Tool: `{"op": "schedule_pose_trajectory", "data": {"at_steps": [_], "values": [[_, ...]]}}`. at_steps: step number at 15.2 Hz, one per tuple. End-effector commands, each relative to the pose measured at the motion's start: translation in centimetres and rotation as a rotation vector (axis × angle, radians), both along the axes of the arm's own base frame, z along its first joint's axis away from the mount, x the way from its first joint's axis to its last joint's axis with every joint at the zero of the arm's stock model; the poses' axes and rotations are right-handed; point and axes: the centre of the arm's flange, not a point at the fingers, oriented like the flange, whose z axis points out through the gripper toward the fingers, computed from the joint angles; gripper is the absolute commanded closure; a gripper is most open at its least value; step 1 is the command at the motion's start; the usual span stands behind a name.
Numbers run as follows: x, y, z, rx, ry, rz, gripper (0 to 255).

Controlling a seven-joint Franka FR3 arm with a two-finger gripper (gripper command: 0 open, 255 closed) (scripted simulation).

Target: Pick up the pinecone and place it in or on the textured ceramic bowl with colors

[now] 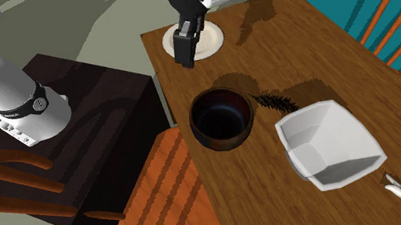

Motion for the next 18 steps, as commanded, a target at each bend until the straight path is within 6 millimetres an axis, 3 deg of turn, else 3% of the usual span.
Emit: {"op": "schedule_pose_trajectory", "data": {"at_steps": [1, 18], "values": [[2.0, 1.1, -1.7, 0.007, 0.002, 0.013, 0], [17.0, 11.7, -14.9, 0.061, 0.022, 0.12, 0]]}}
